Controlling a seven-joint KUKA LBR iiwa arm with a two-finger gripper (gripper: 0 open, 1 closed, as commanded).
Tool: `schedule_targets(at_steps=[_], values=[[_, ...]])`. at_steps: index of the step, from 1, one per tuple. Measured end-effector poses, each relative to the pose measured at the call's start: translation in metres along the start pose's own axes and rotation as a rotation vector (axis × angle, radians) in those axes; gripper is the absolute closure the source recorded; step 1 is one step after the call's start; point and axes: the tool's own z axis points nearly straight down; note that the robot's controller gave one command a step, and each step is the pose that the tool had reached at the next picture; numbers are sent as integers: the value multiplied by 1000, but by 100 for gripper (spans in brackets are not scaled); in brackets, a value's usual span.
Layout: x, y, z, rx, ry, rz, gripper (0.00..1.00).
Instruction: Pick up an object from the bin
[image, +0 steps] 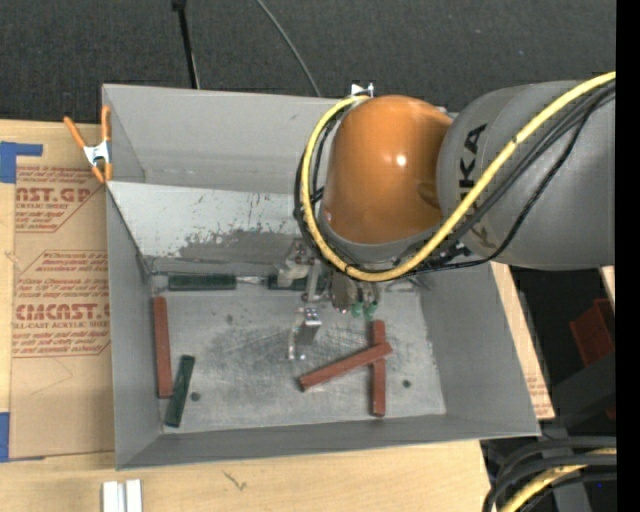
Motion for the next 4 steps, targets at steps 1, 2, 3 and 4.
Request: schedule_targets(at_steps=[1, 2, 3, 4], values=[[-1, -39, 51, 0, -3, -109, 0], [3, -92, 71, 0, 1, -376, 0], [18, -111, 107, 0, 1, -262, 0], [19, -108, 161, -1, -9, -327, 0]])
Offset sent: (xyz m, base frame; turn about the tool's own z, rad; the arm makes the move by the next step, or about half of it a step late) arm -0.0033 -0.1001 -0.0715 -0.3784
